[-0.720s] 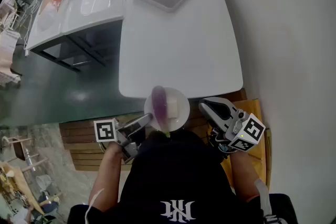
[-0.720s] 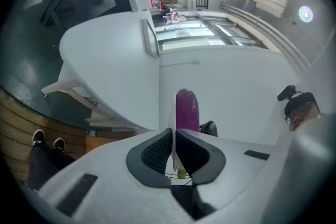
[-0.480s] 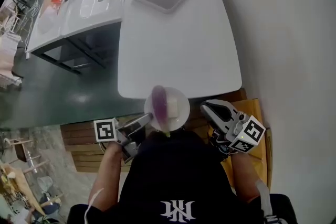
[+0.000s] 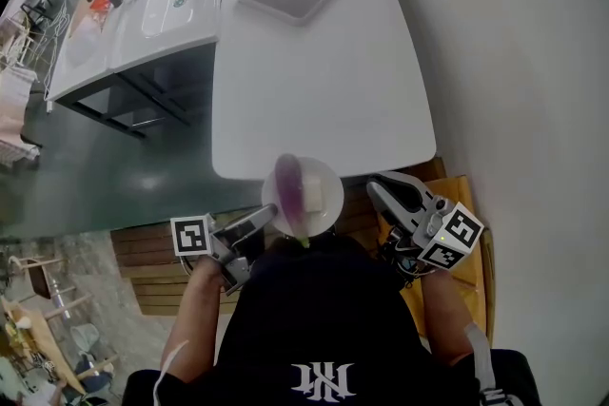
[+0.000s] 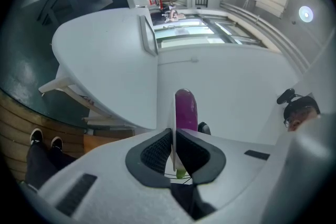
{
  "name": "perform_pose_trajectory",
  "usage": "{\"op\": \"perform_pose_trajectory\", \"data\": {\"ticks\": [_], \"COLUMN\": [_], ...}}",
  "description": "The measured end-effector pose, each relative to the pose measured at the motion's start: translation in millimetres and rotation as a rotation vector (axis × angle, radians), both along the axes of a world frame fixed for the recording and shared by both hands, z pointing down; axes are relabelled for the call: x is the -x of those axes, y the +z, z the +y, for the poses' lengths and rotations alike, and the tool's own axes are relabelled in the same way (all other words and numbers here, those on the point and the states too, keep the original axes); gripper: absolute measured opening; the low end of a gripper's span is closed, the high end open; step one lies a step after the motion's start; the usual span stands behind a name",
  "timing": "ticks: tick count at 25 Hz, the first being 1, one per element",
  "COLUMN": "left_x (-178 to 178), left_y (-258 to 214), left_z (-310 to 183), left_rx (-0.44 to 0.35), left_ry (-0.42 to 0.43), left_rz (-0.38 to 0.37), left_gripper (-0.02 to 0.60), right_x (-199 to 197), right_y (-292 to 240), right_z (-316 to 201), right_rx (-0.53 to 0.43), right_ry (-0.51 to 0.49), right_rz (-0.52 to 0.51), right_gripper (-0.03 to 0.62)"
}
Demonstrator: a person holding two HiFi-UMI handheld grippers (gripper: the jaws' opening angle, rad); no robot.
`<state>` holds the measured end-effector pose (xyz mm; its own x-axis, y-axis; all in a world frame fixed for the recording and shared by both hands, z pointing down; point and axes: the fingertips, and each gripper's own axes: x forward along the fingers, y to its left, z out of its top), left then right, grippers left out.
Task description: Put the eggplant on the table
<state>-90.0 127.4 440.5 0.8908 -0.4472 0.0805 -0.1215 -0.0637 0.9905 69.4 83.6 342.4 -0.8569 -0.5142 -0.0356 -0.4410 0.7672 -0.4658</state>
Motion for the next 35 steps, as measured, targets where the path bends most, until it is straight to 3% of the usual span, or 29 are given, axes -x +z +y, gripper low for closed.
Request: {"op": "perform_pose_trajectory", "data": {"ticks": [5,9,26,35], "left_x": [-1,2,45,32], "left_y": [-7,-13,-30,-33], "left_z": [2,3,-17,-52], "left_rx": [-0.009,-0.011,-0.026,-0.037], "left_ry": [0.006,0.005,0.034,0.019], "left_rz": [0.015,0.031,0.053,0.058], "left_gripper": [0.018,0.018,0.018,0.018], "right_x": [-5,5,52,45], "right_y": [3,12,30,44], "right_z": [-8,-7,-15,-35], "right_rx": [0.074,0.133,0.33,0.434], "right_ry": [0.008,-0.013,0.011,0.001], "right_rz": [-0.013,-0.007,0.016,-0.027], "right_gripper": [0.009,0.098,0.117,0.133]}}
